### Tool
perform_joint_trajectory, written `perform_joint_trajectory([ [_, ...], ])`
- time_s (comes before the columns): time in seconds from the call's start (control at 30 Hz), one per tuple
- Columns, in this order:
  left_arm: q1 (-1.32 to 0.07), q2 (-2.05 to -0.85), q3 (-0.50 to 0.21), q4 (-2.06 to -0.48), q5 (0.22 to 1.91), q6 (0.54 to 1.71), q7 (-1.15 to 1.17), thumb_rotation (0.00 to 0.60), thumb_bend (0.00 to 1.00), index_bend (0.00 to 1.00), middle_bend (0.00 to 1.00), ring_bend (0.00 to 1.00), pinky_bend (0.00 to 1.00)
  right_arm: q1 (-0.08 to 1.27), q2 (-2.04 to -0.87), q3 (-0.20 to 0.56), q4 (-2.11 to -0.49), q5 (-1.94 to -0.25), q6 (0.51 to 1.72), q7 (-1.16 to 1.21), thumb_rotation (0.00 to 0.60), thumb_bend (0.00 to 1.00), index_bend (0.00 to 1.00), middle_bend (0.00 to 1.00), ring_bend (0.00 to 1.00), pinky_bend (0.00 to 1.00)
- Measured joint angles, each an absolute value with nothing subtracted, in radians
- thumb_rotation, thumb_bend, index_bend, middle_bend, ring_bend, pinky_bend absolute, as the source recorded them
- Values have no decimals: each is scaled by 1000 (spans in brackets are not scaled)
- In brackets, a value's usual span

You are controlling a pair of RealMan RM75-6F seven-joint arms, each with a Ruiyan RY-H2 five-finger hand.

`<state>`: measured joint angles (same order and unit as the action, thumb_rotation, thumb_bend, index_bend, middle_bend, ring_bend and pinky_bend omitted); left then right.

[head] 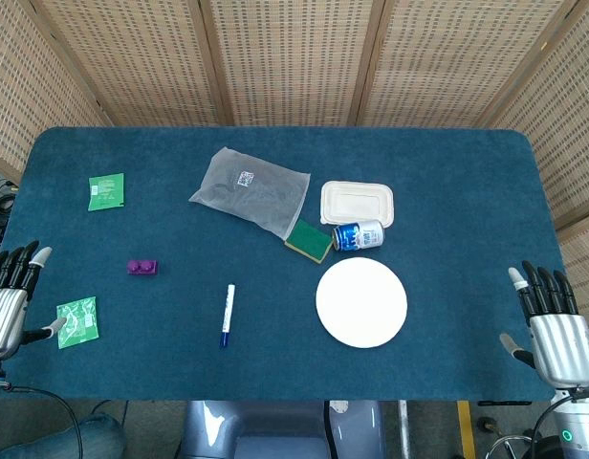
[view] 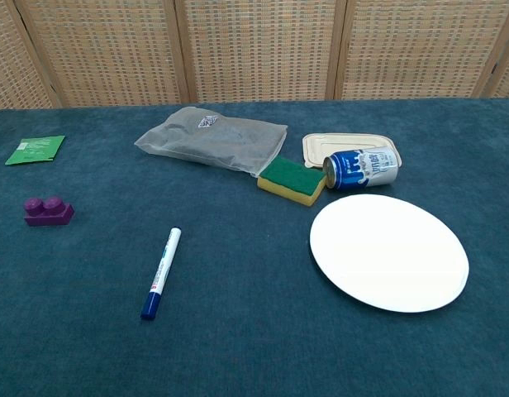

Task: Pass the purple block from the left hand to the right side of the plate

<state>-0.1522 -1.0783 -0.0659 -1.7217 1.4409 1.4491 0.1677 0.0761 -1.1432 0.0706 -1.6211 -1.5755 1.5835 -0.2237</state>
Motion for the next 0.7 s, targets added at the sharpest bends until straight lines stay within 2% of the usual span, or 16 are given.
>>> perform_joint_trajectory([
  [0.3, -156, -1083, -65, -1712, 1436, 1435, 169, 600, 84, 0, 0, 0, 0, 78, -1140, 64, -1623, -1588, 1574, -219, 600, 0, 0, 0, 0, 0],
  [0.47, -185, -1096, -74, -1681, 1402, 1368, 168, 600, 82, 0, 0, 0, 1, 79, -1138, 61, -1629, -1596, 1572, -212, 600, 0, 0, 0, 0, 0],
  [0.57, -227, -1114, -88, -1641, 1372, 1288, 156, 600, 116, 2, 30, 13, 88, 81, -1138, 61, -1627, -1590, 1564, -206, 600, 0, 3, 0, 0, 0],
  [0.63, -267, -1137, -102, -1590, 1358, 1227, 138, 600, 164, 37, 108, 64, 170, 82, -1138, 63, -1627, -1584, 1559, -201, 600, 0, 14, 0, 0, 0],
  [0.7, -305, -1161, -113, -1532, 1354, 1178, 115, 600, 191, 115, 196, 136, 225, 84, -1138, 64, -1628, -1577, 1551, -189, 600, 0, 20, 0, 0, 0],
])
